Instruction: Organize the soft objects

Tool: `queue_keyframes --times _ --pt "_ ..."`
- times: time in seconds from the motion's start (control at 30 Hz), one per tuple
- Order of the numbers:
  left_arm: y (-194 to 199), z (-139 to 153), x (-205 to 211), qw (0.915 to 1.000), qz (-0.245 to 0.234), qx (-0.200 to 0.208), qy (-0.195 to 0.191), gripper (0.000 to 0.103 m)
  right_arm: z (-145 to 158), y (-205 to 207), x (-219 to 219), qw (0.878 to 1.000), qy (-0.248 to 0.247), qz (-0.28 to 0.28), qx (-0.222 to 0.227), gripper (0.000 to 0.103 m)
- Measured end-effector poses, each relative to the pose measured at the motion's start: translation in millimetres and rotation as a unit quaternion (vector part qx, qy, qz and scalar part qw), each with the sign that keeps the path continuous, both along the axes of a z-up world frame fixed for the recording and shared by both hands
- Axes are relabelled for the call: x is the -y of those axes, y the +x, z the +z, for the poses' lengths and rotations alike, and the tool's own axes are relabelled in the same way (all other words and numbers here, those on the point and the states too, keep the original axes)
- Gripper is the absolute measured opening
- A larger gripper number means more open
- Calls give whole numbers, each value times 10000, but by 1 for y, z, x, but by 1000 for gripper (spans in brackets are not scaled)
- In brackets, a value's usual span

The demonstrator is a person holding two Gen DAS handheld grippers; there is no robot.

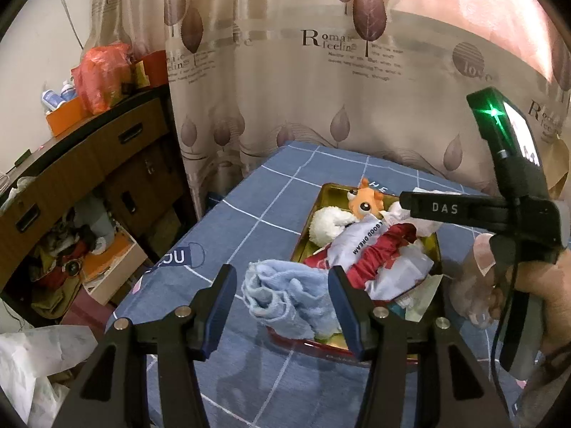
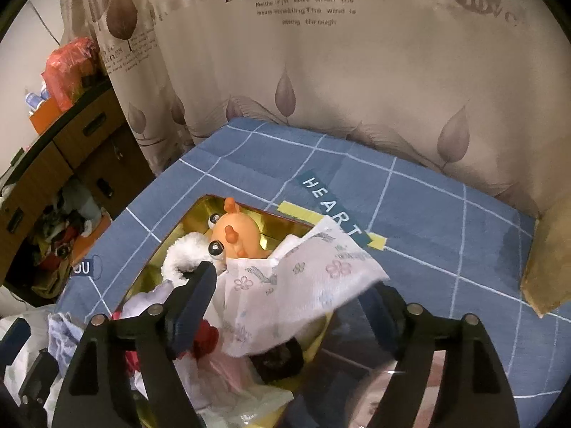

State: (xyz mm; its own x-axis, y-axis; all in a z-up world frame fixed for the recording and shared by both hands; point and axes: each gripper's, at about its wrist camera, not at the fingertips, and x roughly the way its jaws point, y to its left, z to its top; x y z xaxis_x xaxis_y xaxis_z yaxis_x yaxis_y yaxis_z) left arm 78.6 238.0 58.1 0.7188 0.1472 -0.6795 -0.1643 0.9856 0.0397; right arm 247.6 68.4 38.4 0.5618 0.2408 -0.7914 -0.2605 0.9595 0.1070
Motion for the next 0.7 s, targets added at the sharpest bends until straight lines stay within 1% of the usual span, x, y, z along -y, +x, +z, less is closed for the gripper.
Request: queue_keyframes --times 0.03,0.1,0.27,0.4,0.6,0.7 --pt "-1 0 1 10000 -6 2 1 54 1 -1 1 10000 -33 2 16 84" --pt "-2 1 2 10000 -23 23 9 54 3 -3 2 10000 -51 -1 -13 86" --pt "-3 2 4 10000 -35 38 12 54 4 -10 3 10000 -44 19 -27 86" --pt "-4 5 6 10000 -47 56 -24 54 9 -16 5 9999 -101 35 30 89" --pt "-7 8 11 9999 -91 60 -15 54 27 -38 14 9998 -65 21 201 91" --pt "-7 8 11 9999 -103 64 -25 54 37 -52 19 9994 -120 -51 323 96"
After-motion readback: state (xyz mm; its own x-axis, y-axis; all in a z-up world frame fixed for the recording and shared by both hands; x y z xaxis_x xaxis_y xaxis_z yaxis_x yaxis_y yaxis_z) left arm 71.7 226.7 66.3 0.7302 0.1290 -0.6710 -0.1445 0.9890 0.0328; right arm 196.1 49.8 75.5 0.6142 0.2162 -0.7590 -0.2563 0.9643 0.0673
